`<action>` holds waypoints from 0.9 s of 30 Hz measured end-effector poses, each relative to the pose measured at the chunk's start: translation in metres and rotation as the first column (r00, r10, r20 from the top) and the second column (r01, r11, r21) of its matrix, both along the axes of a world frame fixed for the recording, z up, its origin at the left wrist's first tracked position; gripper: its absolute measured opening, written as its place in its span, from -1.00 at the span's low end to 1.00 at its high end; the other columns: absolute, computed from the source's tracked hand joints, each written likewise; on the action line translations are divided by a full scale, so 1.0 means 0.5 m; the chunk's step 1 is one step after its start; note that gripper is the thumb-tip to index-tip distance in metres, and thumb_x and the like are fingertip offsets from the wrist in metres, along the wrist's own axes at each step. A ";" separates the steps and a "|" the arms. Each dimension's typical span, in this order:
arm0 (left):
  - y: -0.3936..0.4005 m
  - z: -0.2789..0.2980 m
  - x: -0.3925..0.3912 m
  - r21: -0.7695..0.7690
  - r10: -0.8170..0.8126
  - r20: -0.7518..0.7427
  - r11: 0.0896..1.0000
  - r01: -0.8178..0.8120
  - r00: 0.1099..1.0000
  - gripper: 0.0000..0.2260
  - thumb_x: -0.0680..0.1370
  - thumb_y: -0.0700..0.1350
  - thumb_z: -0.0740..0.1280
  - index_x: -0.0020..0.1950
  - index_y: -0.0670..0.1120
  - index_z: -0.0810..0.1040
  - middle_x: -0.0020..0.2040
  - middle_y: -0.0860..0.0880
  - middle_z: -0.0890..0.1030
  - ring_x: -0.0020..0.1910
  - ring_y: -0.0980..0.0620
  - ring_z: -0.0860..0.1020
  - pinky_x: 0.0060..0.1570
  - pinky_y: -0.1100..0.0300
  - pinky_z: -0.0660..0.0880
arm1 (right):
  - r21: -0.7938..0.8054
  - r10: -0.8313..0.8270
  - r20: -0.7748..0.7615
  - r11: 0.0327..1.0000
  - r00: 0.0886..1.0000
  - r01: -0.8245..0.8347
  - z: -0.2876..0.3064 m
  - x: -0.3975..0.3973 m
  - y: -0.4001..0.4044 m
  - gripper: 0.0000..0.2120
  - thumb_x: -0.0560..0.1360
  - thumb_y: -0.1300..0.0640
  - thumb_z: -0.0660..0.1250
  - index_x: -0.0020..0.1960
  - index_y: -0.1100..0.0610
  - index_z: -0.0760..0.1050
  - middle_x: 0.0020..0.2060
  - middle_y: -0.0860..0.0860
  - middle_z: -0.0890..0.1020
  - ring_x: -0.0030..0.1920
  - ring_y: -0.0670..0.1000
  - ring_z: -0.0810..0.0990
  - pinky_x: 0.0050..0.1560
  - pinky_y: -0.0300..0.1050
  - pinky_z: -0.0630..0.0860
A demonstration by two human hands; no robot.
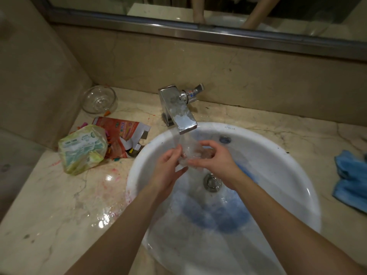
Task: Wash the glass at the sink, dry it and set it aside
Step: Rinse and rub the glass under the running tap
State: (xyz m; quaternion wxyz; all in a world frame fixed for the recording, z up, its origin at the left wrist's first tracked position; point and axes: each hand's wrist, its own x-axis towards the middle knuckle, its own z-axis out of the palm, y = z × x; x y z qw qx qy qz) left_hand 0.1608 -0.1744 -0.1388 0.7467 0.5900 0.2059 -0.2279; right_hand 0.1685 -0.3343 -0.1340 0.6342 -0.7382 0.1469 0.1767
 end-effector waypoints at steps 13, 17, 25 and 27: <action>0.001 0.017 -0.009 0.094 0.041 0.125 0.994 -0.053 0.991 -0.60 0.45 -0.20 0.54 0.24 -0.17 0.52 0.20 -0.14 0.62 0.13 -0.11 0.65 0.25 -0.15 0.56 | -0.060 0.049 0.067 0.997 0.997 -0.045 0.005 -0.002 -0.004 -0.27 0.13 0.19 0.70 0.24 -0.04 0.52 0.17 -0.07 0.61 0.17 -0.09 0.57 0.05 -0.22 0.54; 0.004 0.014 -0.001 0.138 -0.015 0.138 0.990 -0.004 0.990 -0.19 0.29 -0.28 0.63 0.46 -0.03 0.35 0.29 -0.12 0.58 0.25 -0.07 0.60 0.24 -0.09 0.57 | -0.076 0.082 0.039 0.994 0.996 -0.079 0.009 -0.016 -0.005 -0.22 0.16 0.23 0.68 0.29 -0.04 0.44 0.18 -0.13 0.55 0.11 -0.11 0.55 -0.03 -0.20 0.59; -0.016 0.010 -0.002 0.104 -0.014 0.192 0.995 -0.006 0.981 -0.23 0.29 -0.41 0.59 0.44 -0.12 0.41 0.31 -0.04 0.56 0.16 -0.02 0.64 -0.08 0.18 0.65 | -0.029 0.045 0.074 0.999 0.996 -0.043 0.001 -0.015 0.005 -0.22 0.17 0.31 0.64 0.28 -0.01 0.41 0.21 -0.11 0.53 0.05 -0.05 0.63 0.07 -0.02 0.65; -0.016 0.005 -0.002 0.089 -0.024 0.197 0.996 0.007 0.980 -0.26 0.26 -0.32 0.62 0.40 -0.14 0.46 0.30 -0.09 0.60 0.20 -0.05 0.65 0.04 0.08 0.65 | 0.016 0.018 0.089 1.000 0.996 -0.019 0.000 -0.015 0.007 -0.23 0.17 0.33 0.63 0.28 0.00 0.40 0.21 -0.11 0.53 0.03 -0.04 0.63 0.05 -0.02 0.65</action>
